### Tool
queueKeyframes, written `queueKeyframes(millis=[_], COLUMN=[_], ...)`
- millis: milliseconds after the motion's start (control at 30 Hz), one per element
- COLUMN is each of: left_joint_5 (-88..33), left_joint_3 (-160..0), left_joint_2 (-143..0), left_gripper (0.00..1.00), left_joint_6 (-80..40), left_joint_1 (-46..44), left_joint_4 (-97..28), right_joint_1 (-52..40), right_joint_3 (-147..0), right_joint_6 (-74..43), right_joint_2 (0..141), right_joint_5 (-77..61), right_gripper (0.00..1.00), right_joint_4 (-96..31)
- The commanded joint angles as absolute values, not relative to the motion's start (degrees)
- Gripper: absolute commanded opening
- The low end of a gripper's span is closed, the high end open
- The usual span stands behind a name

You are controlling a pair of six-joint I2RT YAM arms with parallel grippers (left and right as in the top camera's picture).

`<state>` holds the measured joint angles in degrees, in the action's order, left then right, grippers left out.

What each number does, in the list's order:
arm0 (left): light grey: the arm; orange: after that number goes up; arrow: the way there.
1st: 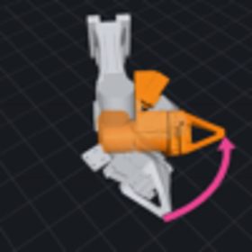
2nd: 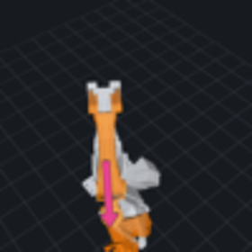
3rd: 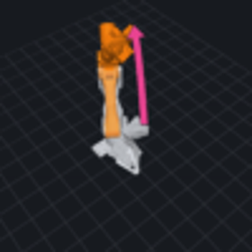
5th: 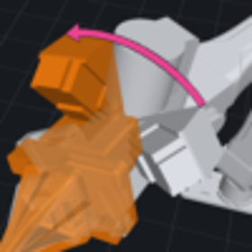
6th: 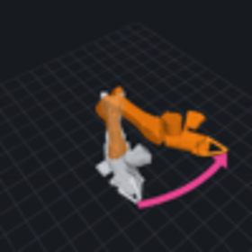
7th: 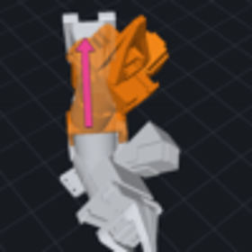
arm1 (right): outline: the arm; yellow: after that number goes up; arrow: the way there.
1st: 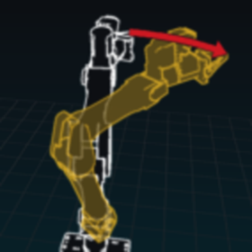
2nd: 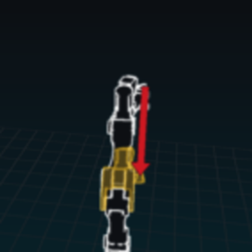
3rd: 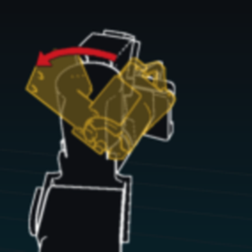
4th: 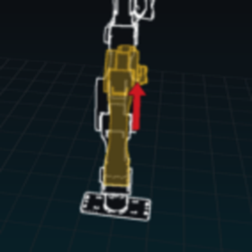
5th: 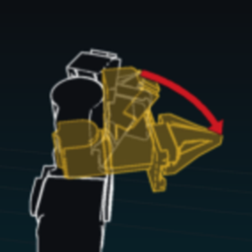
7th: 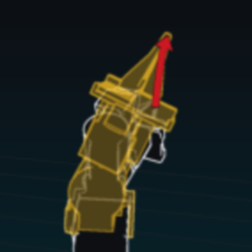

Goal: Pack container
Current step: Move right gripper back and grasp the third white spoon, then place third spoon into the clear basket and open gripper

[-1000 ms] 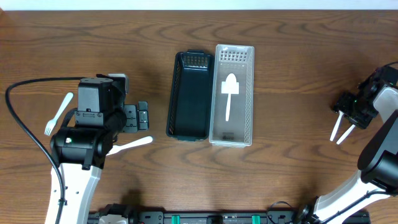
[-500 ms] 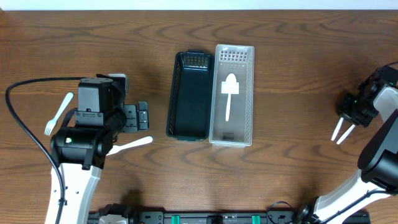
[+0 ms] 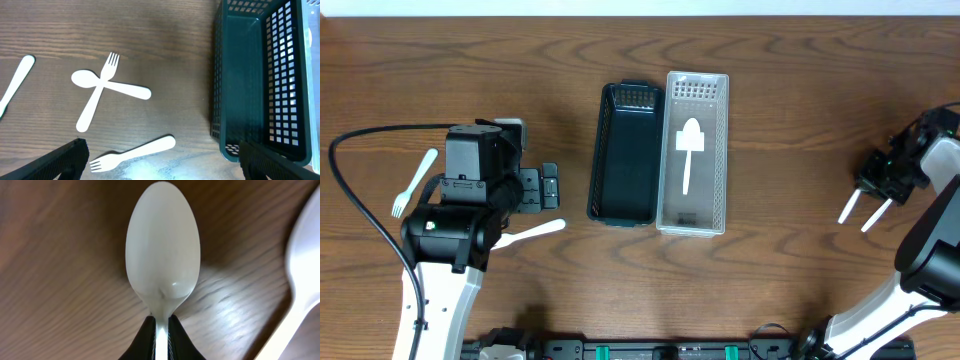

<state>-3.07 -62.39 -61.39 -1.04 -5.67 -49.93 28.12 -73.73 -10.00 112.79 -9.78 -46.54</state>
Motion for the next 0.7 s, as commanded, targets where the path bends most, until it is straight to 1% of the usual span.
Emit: queueKeyframes(millis=[0,167,333,400,500,667], left_joint_5=[-3.22,-3.22,-3.2,-3.22,-3.22,-3.22], left_joint_3=[-63.44,-63.44,-63.44,-63.44,-63.44,-63.44], left_joint_2=[-61.08,-61.08,-61.1,-61.08,-61.08,-61.08], left_gripper=[0.98,0.98,0.98,0.98,0.98,0.98], left_joint_6=[-0.21,-0.21,-0.21,-0.21,-0.21,-0.21], left_joint_1=[-5.41,-5.41,-5.41,-5.41,-5.41,-5.41], left_joint_4=[-50.06,-50.09,-50.09,-50.09,-50.09,-50.11], right_joint_1=[24.58,16.58,4.08,-1.06,-8.99,-19.35], right_joint_3=[-81.1,-91.48,-96.25,-96.27,-96.25,-96.25], right_joint_6=[-10.63,-11.64,-18.06,-20.69,-24.29,-25.58], right_joint_2=[108.07,101.62,98.45,98.56,100.22,105.25], right_joint_5=[-13.45,-13.37,-13.34,-13.28,-9.54,-2.37], right_gripper=[0.02,0.03,0.04,0.05,0.05,0.06], right_joint_4=[-49.52,-56.69,-58.15,-57.23,-56.12,-54.54])
